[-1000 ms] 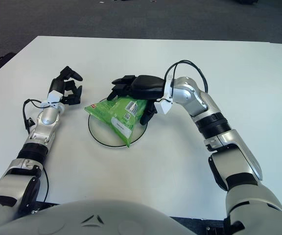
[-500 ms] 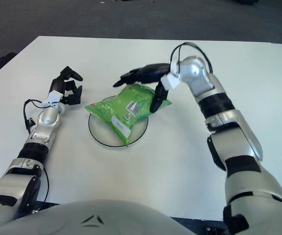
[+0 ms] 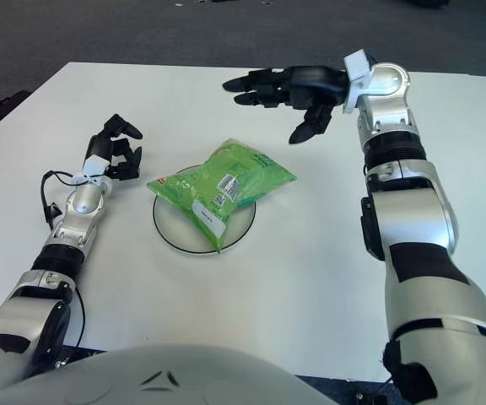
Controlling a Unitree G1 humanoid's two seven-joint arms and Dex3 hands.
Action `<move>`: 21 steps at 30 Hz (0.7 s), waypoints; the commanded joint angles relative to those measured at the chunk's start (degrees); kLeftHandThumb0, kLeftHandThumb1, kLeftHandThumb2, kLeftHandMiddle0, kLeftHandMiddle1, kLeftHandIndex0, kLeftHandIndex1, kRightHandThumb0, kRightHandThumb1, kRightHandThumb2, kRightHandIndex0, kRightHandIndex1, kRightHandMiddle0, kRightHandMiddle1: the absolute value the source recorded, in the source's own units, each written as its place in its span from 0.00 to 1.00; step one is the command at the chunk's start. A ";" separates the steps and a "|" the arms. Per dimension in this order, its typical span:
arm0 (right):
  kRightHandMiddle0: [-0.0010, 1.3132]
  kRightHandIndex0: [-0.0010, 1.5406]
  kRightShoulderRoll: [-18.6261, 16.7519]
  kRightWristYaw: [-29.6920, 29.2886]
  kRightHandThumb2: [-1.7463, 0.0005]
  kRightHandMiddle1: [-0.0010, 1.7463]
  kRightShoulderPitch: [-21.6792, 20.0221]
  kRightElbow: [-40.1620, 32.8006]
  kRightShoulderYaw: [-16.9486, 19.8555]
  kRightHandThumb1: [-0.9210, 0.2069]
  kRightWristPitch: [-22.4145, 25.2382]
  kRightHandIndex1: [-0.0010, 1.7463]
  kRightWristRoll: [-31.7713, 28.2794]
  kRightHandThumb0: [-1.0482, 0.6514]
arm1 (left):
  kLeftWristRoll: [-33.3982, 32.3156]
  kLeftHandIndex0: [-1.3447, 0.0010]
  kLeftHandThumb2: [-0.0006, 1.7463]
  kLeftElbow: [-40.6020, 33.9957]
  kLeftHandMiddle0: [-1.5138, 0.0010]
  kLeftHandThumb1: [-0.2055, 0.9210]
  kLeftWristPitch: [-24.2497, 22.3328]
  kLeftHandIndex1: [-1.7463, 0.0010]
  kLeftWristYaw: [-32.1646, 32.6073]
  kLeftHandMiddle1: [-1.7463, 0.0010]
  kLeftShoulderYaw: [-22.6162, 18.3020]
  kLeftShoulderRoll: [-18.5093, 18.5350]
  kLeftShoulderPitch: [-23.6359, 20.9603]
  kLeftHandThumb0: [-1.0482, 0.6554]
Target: Put the snack into the plate.
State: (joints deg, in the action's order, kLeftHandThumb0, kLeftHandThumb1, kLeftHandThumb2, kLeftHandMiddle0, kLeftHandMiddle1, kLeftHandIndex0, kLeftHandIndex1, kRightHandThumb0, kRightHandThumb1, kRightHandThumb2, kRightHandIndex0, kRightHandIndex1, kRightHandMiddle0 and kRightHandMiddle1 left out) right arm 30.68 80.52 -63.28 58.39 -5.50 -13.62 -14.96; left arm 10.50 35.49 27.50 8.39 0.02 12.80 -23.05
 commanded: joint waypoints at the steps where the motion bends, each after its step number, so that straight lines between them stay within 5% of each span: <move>1: 0.01 0.00 0.52 4.24 0.70 0.01 -8.84 6.09 2.20 0.28 22.43 0.00 -1.47 0.06 | 0.75 0.65 0.63 6.23 0.30 0.62 0.29 0.00 0.66 0.00 0.99 -1.67 8.38 0.37; 5: 0.00 0.00 2.49 2.79 0.73 0.00 -6.37 4.75 3.60 0.22 23.75 0.00 -1.29 0.04 | 0.29 0.65 0.63 6.63 0.30 0.62 0.65 0.00 0.31 0.00 0.89 -1.68 8.30 0.37; 11: 0.00 0.00 4.81 0.13 0.83 0.00 -3.17 7.32 13.12 0.03 28.47 0.00 -6.58 0.00 | 0.19 0.65 0.63 7.73 0.30 0.62 1.46 0.00 0.36 0.00 0.80 -1.71 7.93 0.37; 19: 0.00 0.04 2.90 -5.80 0.86 0.00 -2.45 10.92 18.22 0.06 25.64 0.02 -6.28 0.06 | 0.42 0.64 0.64 8.66 0.27 0.61 2.04 0.00 0.84 0.00 0.75 -1.57 7.57 0.36; 21: 0.00 0.10 2.60 -12.17 0.83 0.04 -0.01 10.09 18.38 0.11 21.37 0.05 -4.56 0.10 | 0.51 0.64 0.64 9.04 0.27 0.60 2.25 0.00 0.98 0.00 0.80 -1.51 7.42 0.36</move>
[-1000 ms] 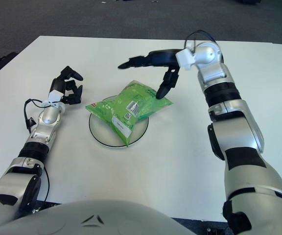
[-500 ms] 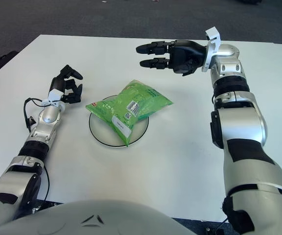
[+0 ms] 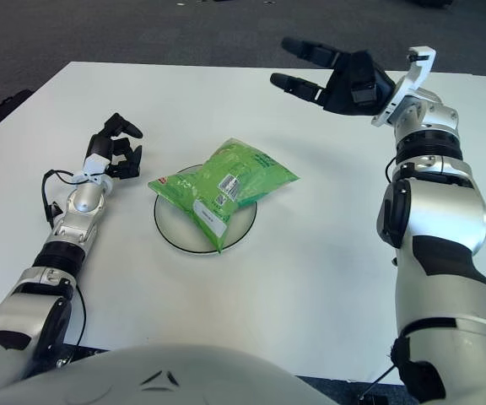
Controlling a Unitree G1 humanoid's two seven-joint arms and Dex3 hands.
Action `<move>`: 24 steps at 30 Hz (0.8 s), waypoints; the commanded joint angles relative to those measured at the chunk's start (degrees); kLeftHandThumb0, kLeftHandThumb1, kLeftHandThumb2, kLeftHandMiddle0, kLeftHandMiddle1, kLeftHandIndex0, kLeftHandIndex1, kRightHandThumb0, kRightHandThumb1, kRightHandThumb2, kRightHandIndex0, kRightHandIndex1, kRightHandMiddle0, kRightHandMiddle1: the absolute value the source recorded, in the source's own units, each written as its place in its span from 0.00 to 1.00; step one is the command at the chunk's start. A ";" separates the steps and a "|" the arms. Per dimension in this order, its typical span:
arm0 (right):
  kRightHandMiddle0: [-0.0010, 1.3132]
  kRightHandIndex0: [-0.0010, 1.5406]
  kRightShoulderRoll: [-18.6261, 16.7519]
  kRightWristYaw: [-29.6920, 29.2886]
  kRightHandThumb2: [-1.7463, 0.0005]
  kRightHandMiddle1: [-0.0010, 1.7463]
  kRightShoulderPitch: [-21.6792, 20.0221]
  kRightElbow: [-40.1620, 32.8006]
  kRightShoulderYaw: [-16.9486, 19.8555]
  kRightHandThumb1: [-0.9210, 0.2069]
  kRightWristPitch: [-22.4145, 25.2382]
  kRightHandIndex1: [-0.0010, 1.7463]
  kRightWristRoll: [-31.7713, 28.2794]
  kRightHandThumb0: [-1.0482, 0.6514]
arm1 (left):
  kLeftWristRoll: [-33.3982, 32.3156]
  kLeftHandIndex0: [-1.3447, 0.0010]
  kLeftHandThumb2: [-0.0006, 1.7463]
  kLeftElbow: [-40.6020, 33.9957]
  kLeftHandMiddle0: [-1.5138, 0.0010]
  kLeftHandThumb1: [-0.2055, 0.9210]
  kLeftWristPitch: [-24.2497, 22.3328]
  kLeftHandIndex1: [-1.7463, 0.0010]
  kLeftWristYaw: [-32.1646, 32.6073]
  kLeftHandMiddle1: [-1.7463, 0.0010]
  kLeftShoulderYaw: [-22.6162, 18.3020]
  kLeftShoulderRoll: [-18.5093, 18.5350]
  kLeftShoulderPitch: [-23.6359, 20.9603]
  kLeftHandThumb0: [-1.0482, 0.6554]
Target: Put the snack into the plate.
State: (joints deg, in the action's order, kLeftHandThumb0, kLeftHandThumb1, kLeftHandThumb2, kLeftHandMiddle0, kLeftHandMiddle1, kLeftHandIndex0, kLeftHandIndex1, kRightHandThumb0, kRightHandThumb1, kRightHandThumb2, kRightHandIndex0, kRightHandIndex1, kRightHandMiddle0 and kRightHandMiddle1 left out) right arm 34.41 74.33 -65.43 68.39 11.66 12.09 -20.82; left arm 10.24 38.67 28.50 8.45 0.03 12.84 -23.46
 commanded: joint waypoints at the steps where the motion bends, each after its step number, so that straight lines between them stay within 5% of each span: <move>1: 0.00 0.16 -1.20 -8.41 0.75 0.18 3.00 -0.17 1.17 0.20 -5.85 0.12 2.06 0.15 | 0.80 0.64 0.64 5.97 0.27 0.60 1.32 0.00 0.97 0.00 0.82 -1.54 7.80 0.36; 6: 0.00 0.24 -1.83 -17.26 0.57 0.48 7.40 -0.83 0.71 0.36 -12.23 0.36 4.91 0.24 | 0.14 0.64 0.64 6.10 0.26 0.60 1.25 0.00 0.40 0.00 0.66 -1.63 7.68 0.36; 8: 0.00 0.27 -1.90 -22.62 0.51 0.62 9.14 -1.13 0.18 0.36 -14.27 0.48 6.56 0.29 | -0.04 0.64 0.64 6.14 0.27 0.60 1.35 0.00 0.26 0.00 0.57 -1.60 7.62 0.36; 12: 0.06 0.30 -2.00 -31.08 0.47 0.73 11.58 -2.88 -0.09 0.35 -15.57 0.59 8.70 0.34 | -0.02 0.64 0.64 6.01 0.27 0.60 1.14 0.00 0.12 0.00 0.60 -1.33 7.67 0.36; 15: 0.19 0.33 -2.25 -36.26 0.63 0.87 13.39 -4.63 0.26 0.15 -15.29 0.70 9.48 0.38 | -0.25 0.64 0.64 5.87 0.27 0.60 0.96 0.00 -0.13 0.00 0.57 -1.21 7.80 0.36; 16: 0.21 0.34 -2.48 -38.11 0.67 0.89 13.92 -5.11 0.54 0.11 -15.07 0.72 9.61 0.39 | -0.29 0.64 0.64 5.85 0.28 0.60 0.97 0.00 -0.13 0.00 0.56 -1.17 7.83 0.36; 19: 0.23 0.35 -3.16 -43.00 0.55 0.93 15.30 -6.53 0.94 0.24 -14.58 0.81 10.03 0.54 | -0.23 0.64 0.64 5.91 0.28 0.60 1.00 0.00 -0.08 0.00 0.59 -0.97 7.81 0.36; 24: 0.26 0.37 -4.24 -49.10 0.45 0.96 17.22 -8.02 1.10 0.35 -14.56 0.86 10.80 0.60 | -0.40 0.64 0.64 5.89 0.28 0.60 0.77 0.00 -0.66 0.00 0.64 -0.69 7.85 0.36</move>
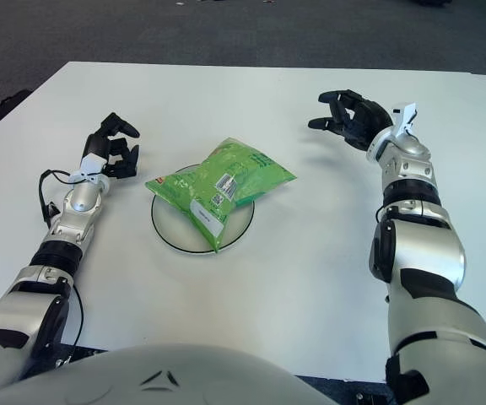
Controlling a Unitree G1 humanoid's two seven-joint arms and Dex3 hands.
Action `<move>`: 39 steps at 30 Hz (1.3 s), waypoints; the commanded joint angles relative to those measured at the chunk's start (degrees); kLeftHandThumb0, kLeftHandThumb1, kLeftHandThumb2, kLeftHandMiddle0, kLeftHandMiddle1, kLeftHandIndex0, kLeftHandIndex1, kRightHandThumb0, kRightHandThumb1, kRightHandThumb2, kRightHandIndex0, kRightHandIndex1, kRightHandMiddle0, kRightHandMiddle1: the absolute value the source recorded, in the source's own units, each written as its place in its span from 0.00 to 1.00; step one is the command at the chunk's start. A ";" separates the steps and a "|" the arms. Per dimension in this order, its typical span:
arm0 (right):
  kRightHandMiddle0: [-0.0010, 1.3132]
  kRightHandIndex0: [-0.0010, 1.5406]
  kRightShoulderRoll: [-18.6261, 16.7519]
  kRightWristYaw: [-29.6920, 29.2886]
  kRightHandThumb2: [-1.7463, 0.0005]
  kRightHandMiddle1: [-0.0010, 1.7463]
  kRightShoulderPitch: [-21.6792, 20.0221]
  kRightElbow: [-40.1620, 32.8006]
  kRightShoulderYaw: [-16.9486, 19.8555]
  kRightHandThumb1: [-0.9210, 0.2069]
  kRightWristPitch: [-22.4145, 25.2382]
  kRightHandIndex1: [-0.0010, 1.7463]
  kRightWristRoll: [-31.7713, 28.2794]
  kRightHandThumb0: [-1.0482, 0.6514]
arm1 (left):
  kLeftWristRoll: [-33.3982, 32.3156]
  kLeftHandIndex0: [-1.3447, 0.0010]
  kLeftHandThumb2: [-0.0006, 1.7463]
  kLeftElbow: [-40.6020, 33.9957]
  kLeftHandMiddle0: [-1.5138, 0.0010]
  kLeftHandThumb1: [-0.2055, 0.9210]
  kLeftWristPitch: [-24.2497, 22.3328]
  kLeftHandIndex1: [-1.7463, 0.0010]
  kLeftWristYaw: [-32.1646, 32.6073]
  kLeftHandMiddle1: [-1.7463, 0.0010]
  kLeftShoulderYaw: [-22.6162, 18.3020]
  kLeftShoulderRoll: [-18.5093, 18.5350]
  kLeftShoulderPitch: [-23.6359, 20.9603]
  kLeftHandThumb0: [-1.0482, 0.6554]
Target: Put the snack into the plate.
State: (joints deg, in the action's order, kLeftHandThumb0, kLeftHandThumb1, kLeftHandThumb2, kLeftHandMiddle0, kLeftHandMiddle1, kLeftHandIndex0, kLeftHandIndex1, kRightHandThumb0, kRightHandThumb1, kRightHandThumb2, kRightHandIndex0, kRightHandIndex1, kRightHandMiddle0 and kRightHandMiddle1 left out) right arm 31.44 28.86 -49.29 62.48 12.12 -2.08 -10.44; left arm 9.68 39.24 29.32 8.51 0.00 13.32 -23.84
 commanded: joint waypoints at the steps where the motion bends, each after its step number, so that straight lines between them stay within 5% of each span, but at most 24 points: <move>1: 0.27 0.37 -1.46 -4.42 0.43 0.96 1.45 -2.19 0.67 0.36 -0.62 0.86 0.56 0.60 | 0.05 0.64 0.64 5.30 0.28 0.60 -0.07 0.00 -0.89 0.00 0.66 -1.15 8.26 0.36; 24: 0.32 0.46 -9.53 -25.30 0.27 1.00 8.22 3.76 1.40 0.55 -14.53 0.88 3.54 0.61 | -0.54 0.64 0.64 4.51 0.29 0.61 0.03 0.00 -0.71 0.00 -0.04 -2.00 8.64 0.36; 39: 0.37 0.50 -13.79 -37.58 0.14 1.00 12.82 -2.19 -1.62 0.68 -15.49 0.97 8.14 0.61 | -2.02 0.65 0.63 4.85 0.29 0.62 0.99 0.00 -1.21 0.00 -1.13 -2.98 8.56 0.37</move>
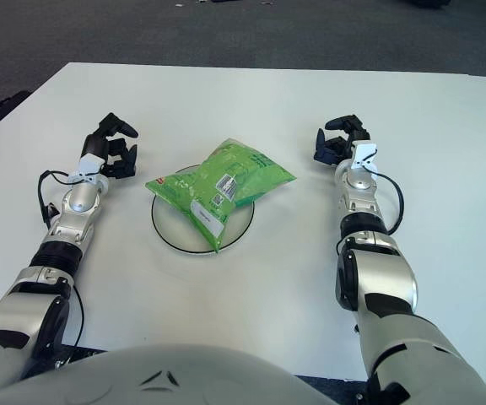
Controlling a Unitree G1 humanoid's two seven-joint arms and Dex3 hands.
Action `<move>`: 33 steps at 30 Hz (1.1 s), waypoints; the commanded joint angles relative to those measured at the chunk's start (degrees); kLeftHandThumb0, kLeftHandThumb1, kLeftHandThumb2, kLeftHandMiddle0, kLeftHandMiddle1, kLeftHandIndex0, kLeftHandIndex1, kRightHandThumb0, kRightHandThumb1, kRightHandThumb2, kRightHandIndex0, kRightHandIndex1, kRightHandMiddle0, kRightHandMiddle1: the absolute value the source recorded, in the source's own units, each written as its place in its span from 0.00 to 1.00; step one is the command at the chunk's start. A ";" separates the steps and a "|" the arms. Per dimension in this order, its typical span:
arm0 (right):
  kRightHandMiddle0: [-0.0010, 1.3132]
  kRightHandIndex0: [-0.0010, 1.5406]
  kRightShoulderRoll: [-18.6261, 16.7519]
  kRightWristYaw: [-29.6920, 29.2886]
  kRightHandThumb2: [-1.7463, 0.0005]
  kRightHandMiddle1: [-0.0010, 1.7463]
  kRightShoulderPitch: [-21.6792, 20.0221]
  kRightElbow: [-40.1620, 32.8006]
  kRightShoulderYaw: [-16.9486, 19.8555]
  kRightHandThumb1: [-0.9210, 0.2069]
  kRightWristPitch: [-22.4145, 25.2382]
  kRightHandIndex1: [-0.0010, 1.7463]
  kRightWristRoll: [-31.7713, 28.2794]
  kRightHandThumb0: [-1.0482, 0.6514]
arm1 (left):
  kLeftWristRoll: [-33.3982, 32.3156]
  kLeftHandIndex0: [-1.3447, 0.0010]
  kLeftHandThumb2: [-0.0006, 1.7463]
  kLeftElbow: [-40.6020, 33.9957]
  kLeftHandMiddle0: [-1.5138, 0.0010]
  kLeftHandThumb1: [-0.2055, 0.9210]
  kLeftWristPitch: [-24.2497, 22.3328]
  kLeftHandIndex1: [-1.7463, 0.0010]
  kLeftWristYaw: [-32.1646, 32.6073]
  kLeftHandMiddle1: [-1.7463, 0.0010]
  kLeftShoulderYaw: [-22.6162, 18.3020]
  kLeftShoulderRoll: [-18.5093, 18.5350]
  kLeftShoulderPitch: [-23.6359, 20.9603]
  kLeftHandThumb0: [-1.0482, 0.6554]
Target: Put the snack into the plate.
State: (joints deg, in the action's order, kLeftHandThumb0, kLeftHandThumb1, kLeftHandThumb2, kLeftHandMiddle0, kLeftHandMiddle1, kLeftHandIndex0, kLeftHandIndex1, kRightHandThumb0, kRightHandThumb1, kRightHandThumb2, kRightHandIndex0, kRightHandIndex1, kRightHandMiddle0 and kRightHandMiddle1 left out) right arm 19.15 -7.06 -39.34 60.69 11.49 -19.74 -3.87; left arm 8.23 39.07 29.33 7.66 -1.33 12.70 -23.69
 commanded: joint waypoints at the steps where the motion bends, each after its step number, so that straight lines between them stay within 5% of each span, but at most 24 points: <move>1: 0.38 0.51 -1.66 -2.17 0.13 1.00 3.11 -0.80 -1.18 0.69 2.33 0.98 1.86 0.61 | -0.80 0.65 0.63 5.08 0.29 0.62 1.20 0.00 -0.46 0.00 0.15 -2.40 8.42 0.37; 21: 0.45 0.55 -7.80 -6.05 0.10 1.00 14.33 -19.43 -4.34 0.77 13.40 0.91 3.74 0.61 | -2.79 0.65 0.63 4.57 0.28 0.62 1.04 0.00 -1.43 0.00 -0.67 -2.54 8.62 0.37; 33: 0.52 0.58 -10.24 -7.48 0.07 1.00 20.04 -25.98 -6.17 0.83 14.90 0.88 5.32 0.61 | -4.73 0.66 0.61 3.22 0.26 0.64 -0.24 0.00 -3.51 0.00 -1.44 -2.39 9.65 0.37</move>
State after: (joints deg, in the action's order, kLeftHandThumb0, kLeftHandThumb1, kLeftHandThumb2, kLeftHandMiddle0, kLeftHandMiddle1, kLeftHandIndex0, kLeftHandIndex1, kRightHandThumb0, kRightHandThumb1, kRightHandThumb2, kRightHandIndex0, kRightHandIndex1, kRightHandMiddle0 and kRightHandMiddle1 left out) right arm 11.62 -15.00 -24.74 33.08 7.27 -8.92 -0.24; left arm 3.96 38.27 30.11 5.24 -3.18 12.62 -22.83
